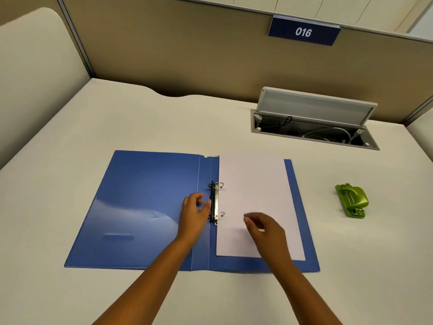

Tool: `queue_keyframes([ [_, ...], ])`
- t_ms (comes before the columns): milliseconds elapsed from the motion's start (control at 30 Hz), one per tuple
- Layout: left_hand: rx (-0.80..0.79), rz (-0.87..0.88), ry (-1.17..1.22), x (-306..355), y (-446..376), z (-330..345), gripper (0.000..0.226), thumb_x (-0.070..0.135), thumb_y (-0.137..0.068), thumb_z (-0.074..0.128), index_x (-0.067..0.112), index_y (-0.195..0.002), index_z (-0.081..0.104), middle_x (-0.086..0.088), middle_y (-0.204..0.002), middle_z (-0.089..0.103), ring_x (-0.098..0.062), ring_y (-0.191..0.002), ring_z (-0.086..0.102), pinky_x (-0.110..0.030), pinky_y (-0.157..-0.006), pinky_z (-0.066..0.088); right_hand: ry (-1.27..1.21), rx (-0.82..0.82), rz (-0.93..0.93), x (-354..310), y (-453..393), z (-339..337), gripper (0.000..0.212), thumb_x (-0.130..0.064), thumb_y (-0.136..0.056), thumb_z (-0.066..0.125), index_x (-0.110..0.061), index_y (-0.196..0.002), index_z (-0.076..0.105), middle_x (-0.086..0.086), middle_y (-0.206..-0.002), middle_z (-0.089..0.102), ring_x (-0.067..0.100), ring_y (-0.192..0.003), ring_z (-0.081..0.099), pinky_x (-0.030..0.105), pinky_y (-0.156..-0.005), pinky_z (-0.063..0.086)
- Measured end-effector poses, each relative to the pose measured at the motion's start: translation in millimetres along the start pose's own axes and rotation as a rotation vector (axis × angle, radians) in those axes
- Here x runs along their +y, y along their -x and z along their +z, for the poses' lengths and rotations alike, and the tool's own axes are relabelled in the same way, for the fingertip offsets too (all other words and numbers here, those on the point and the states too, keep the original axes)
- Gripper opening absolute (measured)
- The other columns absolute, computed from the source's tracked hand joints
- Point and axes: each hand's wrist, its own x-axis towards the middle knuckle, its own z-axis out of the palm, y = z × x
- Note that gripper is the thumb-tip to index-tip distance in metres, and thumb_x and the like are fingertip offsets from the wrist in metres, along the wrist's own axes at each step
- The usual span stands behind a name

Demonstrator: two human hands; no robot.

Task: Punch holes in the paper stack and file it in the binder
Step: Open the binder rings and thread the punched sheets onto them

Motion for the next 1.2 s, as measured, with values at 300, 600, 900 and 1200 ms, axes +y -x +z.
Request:
queue_keyframes([
  [300, -0.109, 0.087, 0.061, 1.8, -12.6, 2.1, 0.048, 0.002, -0.097, 0.03, 0.011, -0.144, 0.022, -0.006, -0.152, 0.025, 0.004, -0.107, 0.044, 0.008, -0.08, 0.03, 0.061, -0.106, -0.13, -16.3, -49.2, 63.7, 0.055, -0.032, -0.098, 0.031, -0.021, -0.147, 0.01, 0.0, -0.157, 0.01, 0.017, -0.145, 0.008, 0.031, -0.116, 0.012],
  [600, -0.193, 0.074, 0.045, -3.9, -27.5, 6.9, 0.045, -0.001, -0.096, 0.028, 0.006, -0.141, 0.027, -0.01, -0.152, 0.025, -0.02, -0.141, 0.023, -0.013, -0.105, 0.015, -0.11, -0.162, -0.037, -10.8, -66.9, 81.3, 0.049, -0.022, -0.101, 0.025, -0.026, -0.146, 0.008, 0.0, -0.157, 0.008, 0.019, -0.145, -0.002, 0.03, -0.114, -0.004],
  [900, -0.238, 0.12, -0.023, -9.6, -28.2, 8.6, 0.051, 0.001, -0.096, 0.03, 0.017, -0.143, 0.022, -0.006, -0.154, 0.021, -0.016, -0.143, 0.015, -0.012, -0.103, 0.015, -0.098, -0.2, -0.184, -5.5, -67.3, 76.4, 0.045, -0.016, -0.1, 0.025, -0.034, -0.134, 0.002, -0.017, -0.143, 0.01, 0.016, -0.145, 0.005, 0.031, -0.114, -0.01],
  [1200, -0.278, 0.165, -0.19, -11.1, -26.4, 10.0, 0.058, 0.01, -0.097, 0.032, 0.025, -0.145, 0.003, -0.002, -0.157, 0.001, -0.022, -0.143, 0.016, -0.04, -0.114, 0.028, -0.138, -0.242, -0.217, -4.0, -68.8, 70.0, 0.043, -0.015, -0.1, 0.026, -0.031, -0.133, 0.004, -0.018, -0.141, 0.007, 0.002, -0.137, 0.008, 0.035, -0.115, -0.01],
])
